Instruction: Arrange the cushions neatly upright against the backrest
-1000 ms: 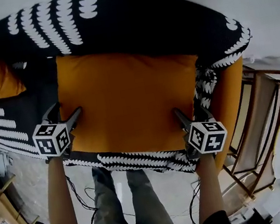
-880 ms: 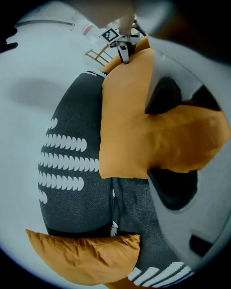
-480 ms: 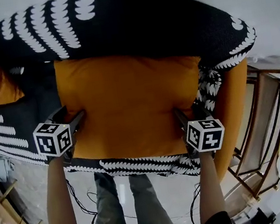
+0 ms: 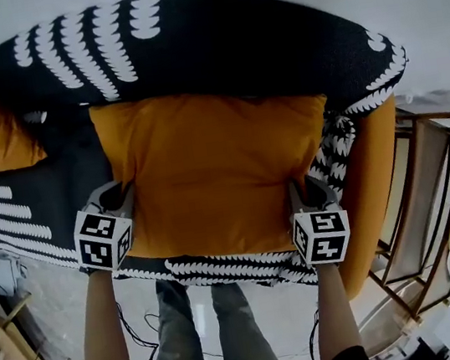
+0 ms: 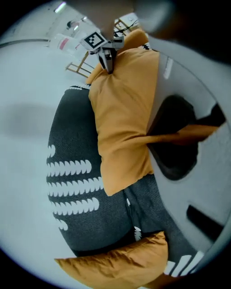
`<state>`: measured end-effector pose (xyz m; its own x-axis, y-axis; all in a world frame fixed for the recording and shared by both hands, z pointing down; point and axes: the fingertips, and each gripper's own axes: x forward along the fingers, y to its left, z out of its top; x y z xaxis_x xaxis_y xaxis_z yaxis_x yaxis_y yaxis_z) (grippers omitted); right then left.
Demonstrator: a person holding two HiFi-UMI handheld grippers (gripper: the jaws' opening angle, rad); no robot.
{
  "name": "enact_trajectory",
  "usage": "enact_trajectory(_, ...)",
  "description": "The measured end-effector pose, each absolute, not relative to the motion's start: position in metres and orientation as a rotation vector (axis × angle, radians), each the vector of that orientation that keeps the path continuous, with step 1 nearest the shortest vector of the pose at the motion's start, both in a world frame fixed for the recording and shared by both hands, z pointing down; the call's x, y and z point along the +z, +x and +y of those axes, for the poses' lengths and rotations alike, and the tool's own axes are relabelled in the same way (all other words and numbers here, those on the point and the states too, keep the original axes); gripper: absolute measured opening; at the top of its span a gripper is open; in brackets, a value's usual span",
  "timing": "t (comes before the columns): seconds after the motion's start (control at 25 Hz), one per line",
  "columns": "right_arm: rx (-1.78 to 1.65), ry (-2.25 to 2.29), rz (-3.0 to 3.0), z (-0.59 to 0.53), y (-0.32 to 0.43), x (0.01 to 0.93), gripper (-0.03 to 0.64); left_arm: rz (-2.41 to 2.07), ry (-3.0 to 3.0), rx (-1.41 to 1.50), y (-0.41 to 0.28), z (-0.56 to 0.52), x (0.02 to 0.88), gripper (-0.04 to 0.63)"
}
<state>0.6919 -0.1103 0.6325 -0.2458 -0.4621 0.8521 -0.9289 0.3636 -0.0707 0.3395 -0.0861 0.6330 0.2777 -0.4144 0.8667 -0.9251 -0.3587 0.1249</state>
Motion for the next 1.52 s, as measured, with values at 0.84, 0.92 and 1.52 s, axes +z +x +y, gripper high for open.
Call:
enact_trajectory(0.84,0.407,1.517,-2.088,-0.156,0.7,0.48,0.046,-1.548,2.329,0.881,0.353,-0.142,0.465,0.021)
enact_trajectory(0.92,0.365,1.547,-2.11,-0.169,0.702,0.466,0.046,-1.586,2.361,0.848,0.355,-0.156,0.45,0.021)
enact_trajectory(1.52,0.442,1.486,-2.14,-0.203,0.709,0.523,0.046,-1.583,2.249,0.92,0.353,-0.188,0.518,0.026)
